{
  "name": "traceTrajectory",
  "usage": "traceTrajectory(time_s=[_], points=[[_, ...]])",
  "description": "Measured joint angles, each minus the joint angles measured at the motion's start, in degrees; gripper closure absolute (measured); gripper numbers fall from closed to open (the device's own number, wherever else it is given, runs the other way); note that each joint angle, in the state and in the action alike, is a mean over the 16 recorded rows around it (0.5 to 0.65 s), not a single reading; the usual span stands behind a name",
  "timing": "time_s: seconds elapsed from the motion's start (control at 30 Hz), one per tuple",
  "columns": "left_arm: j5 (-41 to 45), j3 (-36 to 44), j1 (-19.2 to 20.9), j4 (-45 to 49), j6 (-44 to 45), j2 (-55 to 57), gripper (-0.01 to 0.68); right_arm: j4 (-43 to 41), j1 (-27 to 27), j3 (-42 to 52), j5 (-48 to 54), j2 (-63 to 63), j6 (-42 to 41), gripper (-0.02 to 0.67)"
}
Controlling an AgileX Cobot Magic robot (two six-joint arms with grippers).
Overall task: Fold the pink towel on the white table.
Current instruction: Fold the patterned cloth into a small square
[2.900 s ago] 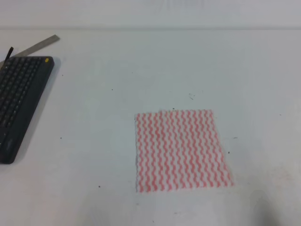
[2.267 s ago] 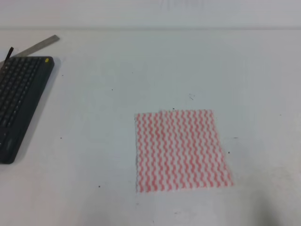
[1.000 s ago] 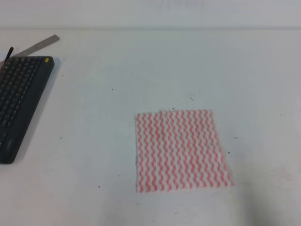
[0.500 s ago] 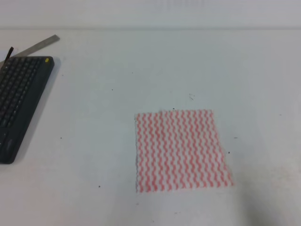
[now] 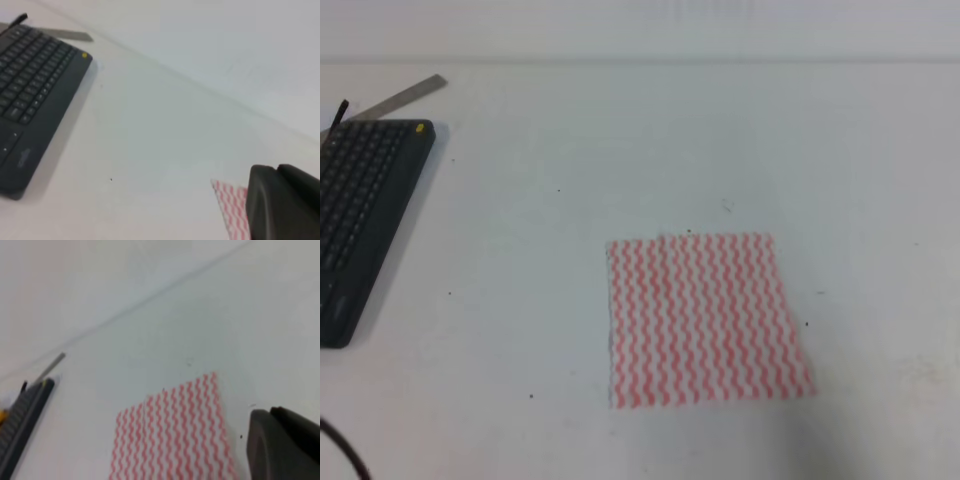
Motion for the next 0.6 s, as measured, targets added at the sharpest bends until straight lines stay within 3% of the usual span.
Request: traceTrajectory(time_s=[0.37, 0.6], points=[[12.58, -16.43, -0.49, 3.41, 8.01, 23.80, 0.673, -1.56, 0.01, -13.03, 13.49, 18.43, -5.31, 0.651], [12.30, -20.86, -5.78, 1.30, 14.36, 33.23, 0.673, 5.43, 0.79, -14.67, 16.58, 26.82, -12.49, 0.651]])
